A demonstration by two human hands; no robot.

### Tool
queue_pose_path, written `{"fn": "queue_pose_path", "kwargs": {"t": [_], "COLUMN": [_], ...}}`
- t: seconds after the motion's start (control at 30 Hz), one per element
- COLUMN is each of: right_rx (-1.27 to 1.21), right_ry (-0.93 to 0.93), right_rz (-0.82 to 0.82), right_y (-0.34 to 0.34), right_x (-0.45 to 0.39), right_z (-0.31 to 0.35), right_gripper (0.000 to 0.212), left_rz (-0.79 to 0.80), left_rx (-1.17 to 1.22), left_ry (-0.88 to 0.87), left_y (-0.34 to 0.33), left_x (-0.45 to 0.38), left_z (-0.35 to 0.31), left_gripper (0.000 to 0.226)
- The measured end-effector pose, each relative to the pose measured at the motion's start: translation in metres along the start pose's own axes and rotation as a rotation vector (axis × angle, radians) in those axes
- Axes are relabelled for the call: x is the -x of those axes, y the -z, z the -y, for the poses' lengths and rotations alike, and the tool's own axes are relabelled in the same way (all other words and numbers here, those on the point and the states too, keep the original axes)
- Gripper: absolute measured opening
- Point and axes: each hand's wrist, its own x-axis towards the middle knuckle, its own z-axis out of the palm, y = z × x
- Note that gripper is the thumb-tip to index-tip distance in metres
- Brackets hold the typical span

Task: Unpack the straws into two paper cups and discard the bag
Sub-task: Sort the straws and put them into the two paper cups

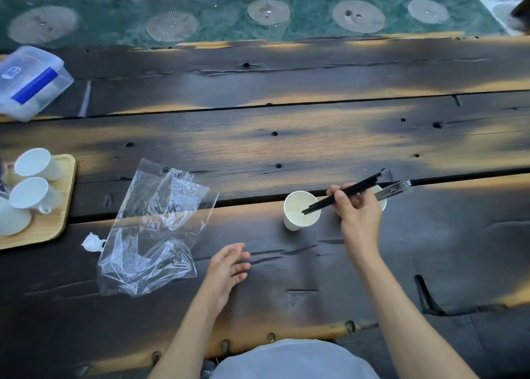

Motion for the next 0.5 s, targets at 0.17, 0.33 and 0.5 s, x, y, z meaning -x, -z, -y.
{"fn": "queue_pose_path", "kwargs": {"t": [0.17,0.33,0.5], "right_rx": [0.224,0.243,0.231], "right_ry": [0.026,0.02,0.083], "right_rz": [0.081,0.11,0.014], "right_y": [-0.017,-0.021,-0.03], "right_x": [-0.01,-0.014,-0.004], "right_z": [-0.025,-0.027,0.002], "right_gripper": [0.016,0.02,0.025], "left_rz": [0.001,-0.024,-0.14], "left_rx": [0.015,0.042,0.139], "left_ry": [0.015,0.019,0.054], "left_y": [0.002,0.012,0.031], "left_x": [0.003,0.002,0.005], "left_z": [0.005,0.004,0.005], "left_gripper": [0.022,0.022,0.017]}}
